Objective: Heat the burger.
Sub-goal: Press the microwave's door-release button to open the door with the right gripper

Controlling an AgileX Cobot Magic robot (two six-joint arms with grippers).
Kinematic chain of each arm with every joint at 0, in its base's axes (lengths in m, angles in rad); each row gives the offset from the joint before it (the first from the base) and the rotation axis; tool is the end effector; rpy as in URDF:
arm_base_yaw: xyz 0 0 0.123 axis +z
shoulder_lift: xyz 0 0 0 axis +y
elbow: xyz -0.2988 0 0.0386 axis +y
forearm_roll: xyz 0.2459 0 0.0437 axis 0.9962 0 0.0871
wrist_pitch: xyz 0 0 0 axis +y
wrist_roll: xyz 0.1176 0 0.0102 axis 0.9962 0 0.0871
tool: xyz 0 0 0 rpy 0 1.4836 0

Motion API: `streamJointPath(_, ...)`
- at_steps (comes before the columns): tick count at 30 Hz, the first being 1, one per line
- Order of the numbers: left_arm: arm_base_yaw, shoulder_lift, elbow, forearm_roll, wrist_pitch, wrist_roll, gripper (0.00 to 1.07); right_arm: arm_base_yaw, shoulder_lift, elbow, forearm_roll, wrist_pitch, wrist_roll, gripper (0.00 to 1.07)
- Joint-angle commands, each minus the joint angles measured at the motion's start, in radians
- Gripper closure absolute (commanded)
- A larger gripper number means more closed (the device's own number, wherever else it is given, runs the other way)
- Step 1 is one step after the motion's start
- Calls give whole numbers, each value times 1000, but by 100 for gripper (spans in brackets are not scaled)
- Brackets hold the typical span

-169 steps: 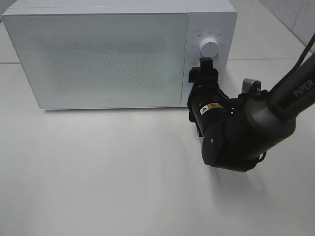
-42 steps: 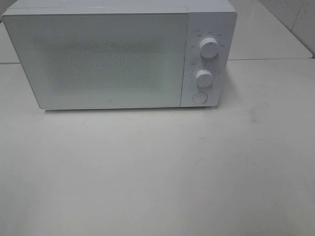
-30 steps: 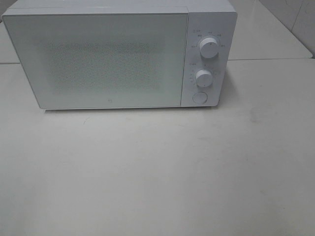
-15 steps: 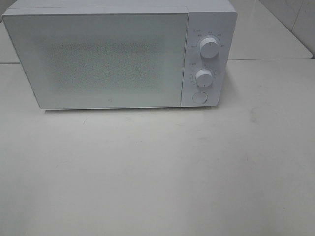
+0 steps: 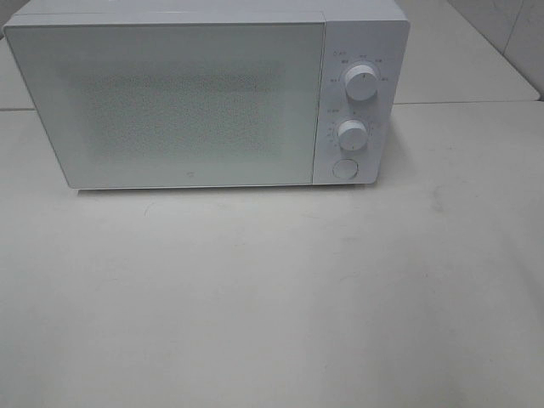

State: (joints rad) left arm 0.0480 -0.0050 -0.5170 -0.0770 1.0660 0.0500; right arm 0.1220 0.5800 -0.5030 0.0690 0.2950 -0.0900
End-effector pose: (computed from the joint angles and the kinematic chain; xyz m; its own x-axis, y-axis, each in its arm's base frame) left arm -0.0015 -0.0080 0.2687 -0.4393 -0.0084 -0.8983 0.0181 0.9997 -0.0182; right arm 0.1317 0.0185 0.3105 -0.2748 -0.0578 -0.9598 -0.1474 0.9889 -0.0174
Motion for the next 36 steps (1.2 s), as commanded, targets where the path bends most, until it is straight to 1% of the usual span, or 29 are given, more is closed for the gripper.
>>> streamJointPath(1, 2, -19, 1, -2, 4, -5, 7, -6, 67, 3, -5, -93, 8, 35)
streamJointPath(2, 2, -19, 1, -2, 4, -5, 7, -6, 103, 3, -5, -138, 8, 35)
streamJointPath(3, 2, -19, 1, -2, 4, -5, 7, -6, 103, 3, -5, -138, 8, 35)
streamJointPath(5, 2, -19, 1, -2, 4, -5, 7, -6, 145, 28, -5, -250, 8, 35)
streamJointPath(6, 2, -19, 1, -2, 4, -5, 7, -6, 145, 28, -5, -250, 8, 35)
streamJointPath(7, 2, -19, 1, -2, 4, -5, 7, -6, 168, 54, -5, -360, 8, 35)
streamJointPath(8, 2, -19, 1, -2, 4, -5, 7, -6, 168, 54, -5, -360, 8, 35)
streamJointPath(9, 2, -19, 1, -2, 4, -5, 7, -6, 177, 67, -5, -411, 8, 35)
streamJointPath(10, 2, -19, 1, -2, 4, -5, 7, -6, 201, 106, -5, -546, 8, 35)
streamJointPath(11, 2, -19, 1, -2, 4, -5, 7, -6, 201, 106, -5, -546, 8, 35)
streamJointPath(12, 2, -19, 1, -2, 4, -5, 7, -6, 225, 146, -5, -664, 8, 35)
streamJointPath(13, 2, -19, 1, -2, 4, -5, 7, -6, 238, 161, -5, -721, 8, 35)
streamJointPath(14, 2, -19, 1, -2, 4, -5, 7, -6, 238, 161, -5, -721, 8, 35)
streamJointPath(15, 2, -19, 1, -2, 4, -5, 7, -6, 276, 196, 0, -816, 8, 35)
streamJointPath(17, 2, -19, 1, -2, 4, -5, 7, -6, 297, 208, 0, -846, 8, 35)
streamJointPath(18, 2, -19, 1, -2, 4, -5, 7, -5, 338, 232, 0, -905, 8, 35)
streamJointPath(19, 2, -19, 1, -2, 4, -5, 7, -5, 338, 232, 0, -905, 8, 35)
streamJointPath(20, 2, -19, 1, -2, 4, -5, 7, -3, 389, 252, 4, -981, 7, 35)
streamJointPath(21, 2, -19, 1, -2, 4, -5, 7, -3, 410, 259, 10, -1014, 6, 35)
streamJointPath(22, 2, -19, 1, -2, 4, -5, 7, -3, 410, 259, 10, -1014, 6, 35)
streamJointPath(24, 2, -19, 1, -2, 4, -5, 7, -3, 490, 284, 70, -1123, 4, 35)
streamJointPath(25, 2, -19, 1, -2, 4, -5, 7, -3, 490, 284, 70, -1123, 4, 35)
streamJointPath(27, 2, -19, 1, -2, 4, -5, 7, -2, 538, 301, 106, -1187, 4, 35)
streamJointPath(29, 2, -19, 1, -2, 4, -5, 7, 30, 610, 327, 140, -1275, 1, 35)
streamJointPath(30, 2, -19, 1, -2, 4, -5, 7, 30, 610, 327, 140, -1275, 1, 35)
streamJointPath(32, 2, -19, 1, -2, 4, -5, 7, 85, 694, 338, 197, -1354, -33, 35)
streamJointPath(33, 2, -19, 1, -2, 4, -5, 7, 85, 694, 338, 197, -1354, -33, 35)
streamJointPath(35, 2, -19, 1, -2, 4, -5, 7, 154, 776, 338, 278, -1420, -83, 35)
streamJointPath(36, 2, -19, 1, -2, 4, -5, 7, 154, 776, 338, 278, -1420, -83, 35)
